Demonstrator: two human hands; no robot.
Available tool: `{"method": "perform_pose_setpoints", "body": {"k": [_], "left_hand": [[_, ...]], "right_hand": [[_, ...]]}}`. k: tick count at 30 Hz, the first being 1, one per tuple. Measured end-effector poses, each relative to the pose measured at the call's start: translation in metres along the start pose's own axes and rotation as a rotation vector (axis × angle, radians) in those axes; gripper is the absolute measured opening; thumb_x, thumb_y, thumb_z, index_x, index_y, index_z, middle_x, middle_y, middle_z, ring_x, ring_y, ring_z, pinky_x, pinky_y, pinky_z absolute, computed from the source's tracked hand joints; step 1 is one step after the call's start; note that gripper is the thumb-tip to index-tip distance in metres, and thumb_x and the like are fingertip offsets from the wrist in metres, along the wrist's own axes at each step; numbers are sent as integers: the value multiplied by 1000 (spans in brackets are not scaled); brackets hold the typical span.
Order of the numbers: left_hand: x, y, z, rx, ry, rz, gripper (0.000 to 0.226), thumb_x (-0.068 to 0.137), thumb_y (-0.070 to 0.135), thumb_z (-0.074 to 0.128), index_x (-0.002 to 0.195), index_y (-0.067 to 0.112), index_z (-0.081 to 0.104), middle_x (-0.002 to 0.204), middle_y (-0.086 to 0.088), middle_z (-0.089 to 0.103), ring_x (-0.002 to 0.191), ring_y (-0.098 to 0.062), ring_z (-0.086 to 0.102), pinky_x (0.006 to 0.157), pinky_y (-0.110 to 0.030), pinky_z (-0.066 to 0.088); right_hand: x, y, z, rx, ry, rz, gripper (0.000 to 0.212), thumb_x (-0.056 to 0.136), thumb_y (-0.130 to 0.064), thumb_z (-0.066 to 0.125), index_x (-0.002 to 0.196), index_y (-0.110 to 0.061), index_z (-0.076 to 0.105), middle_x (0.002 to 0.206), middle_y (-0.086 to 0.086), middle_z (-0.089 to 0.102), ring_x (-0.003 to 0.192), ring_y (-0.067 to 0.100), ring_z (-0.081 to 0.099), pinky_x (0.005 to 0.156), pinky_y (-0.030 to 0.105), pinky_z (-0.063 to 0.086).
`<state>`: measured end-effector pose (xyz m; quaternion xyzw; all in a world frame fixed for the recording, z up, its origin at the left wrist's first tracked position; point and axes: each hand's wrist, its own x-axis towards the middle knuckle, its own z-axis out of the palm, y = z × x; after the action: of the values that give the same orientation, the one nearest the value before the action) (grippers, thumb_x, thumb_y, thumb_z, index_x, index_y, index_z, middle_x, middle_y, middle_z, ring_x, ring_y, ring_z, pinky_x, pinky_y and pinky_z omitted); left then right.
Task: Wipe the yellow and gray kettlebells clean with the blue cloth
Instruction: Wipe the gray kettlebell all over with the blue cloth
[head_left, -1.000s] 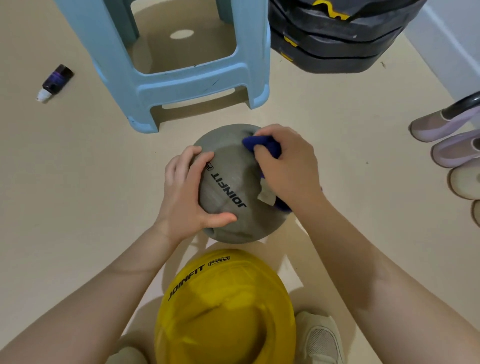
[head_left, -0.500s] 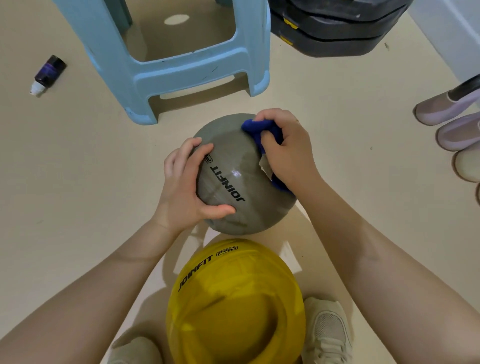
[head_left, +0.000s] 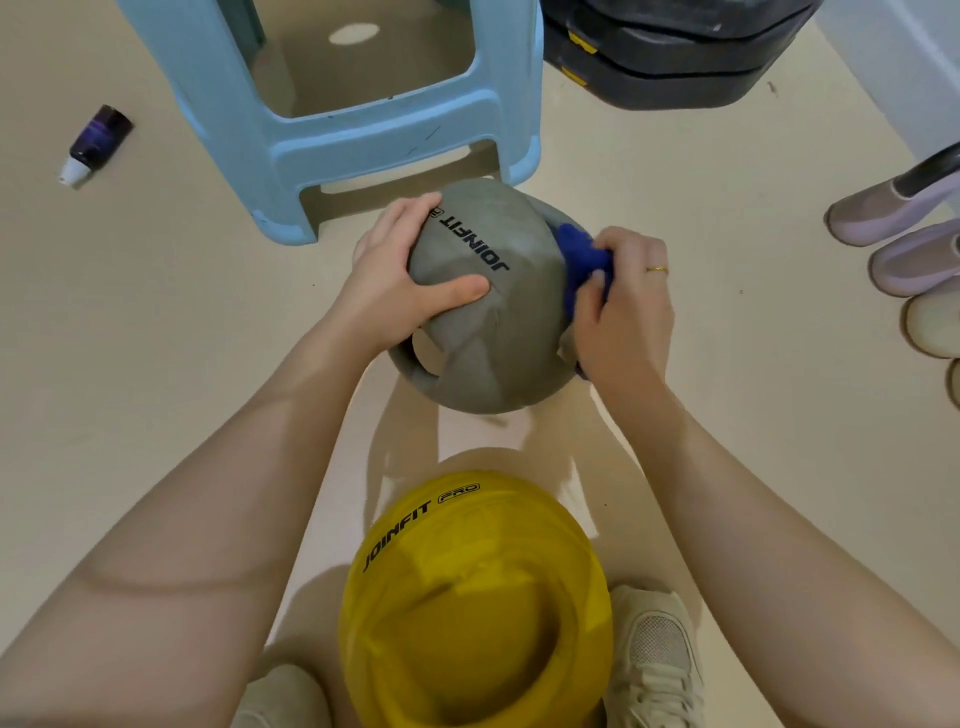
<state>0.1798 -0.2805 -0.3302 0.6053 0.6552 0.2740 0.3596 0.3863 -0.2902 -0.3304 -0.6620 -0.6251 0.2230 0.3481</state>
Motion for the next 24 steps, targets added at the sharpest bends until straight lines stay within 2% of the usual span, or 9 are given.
{"method": "perform_pose_setpoints", "body": {"k": [2,5,7,10,12,15,16,19,24], "left_hand": [[-4,-3,2,-22,17,4,94,58,62,65,141,30,32,141,11,35,132,-17,29,111,-42,27],[-16,-16,-3,-98,-3,35,90,59,58,70,138,31,35,137,12,36,131,-15,32,110,-46,30],[-30,-27,-13,-171,-42,51,88,57,59,74,133,40,34,134,15,36,130,-9,34,109,-46,33],[-53,-41,-28,-190,-98,-30,94,52,53,74,130,51,21,137,19,27,129,5,28,108,-32,30],[-66,-51,-41,-142,-148,-89,100,51,52,71,129,61,10,138,29,21,133,4,22,107,-27,24],[-78,-53,-64,-49,-243,-118,101,51,52,65,132,60,5,136,42,17,130,15,19,106,-10,17],[-80,-51,-68,-6,-255,-116,100,52,53,61,135,56,6,143,34,18,132,14,18,107,-9,16],[-82,-38,-62,154,-215,-112,96,53,67,55,139,52,14,157,-4,3,145,-15,2,117,-33,9],[-85,-16,-31,377,-160,-82,105,41,82,49,138,43,35,157,-7,-7,143,-32,-2,116,-45,10]], "right_hand": [[3,6,-3,30,-1,190,25,85,-5,40,106,-13,50,112,8,51,80,10,41,71,26,37],[-11,-8,-2,90,-26,-198,24,80,-7,43,98,-7,58,101,9,56,78,7,44,67,16,37],[-11,-11,4,88,-89,-287,24,79,-9,45,96,-9,62,99,5,56,82,6,46,70,9,36],[13,-1,12,81,-123,50,30,84,-6,44,102,-23,60,103,-1,53,84,5,43,72,15,39],[14,6,16,49,-211,35,35,84,-5,41,108,-22,60,104,3,57,84,7,42,71,17,35],[0,-10,29,68,-268,-64,33,86,-7,44,113,-17,60,108,5,57,86,5,44,70,5,33],[-8,-16,34,95,-282,-86,31,88,-8,45,114,-17,59,109,4,55,85,4,44,72,1,32],[-28,-27,45,88,-292,-156,30,88,-13,45,114,-21,57,109,1,54,82,5,45,68,9,34],[-37,-14,31,115,-182,-31,26,87,-11,49,112,-12,56,111,8,56,93,15,51,73,8,38]]}}
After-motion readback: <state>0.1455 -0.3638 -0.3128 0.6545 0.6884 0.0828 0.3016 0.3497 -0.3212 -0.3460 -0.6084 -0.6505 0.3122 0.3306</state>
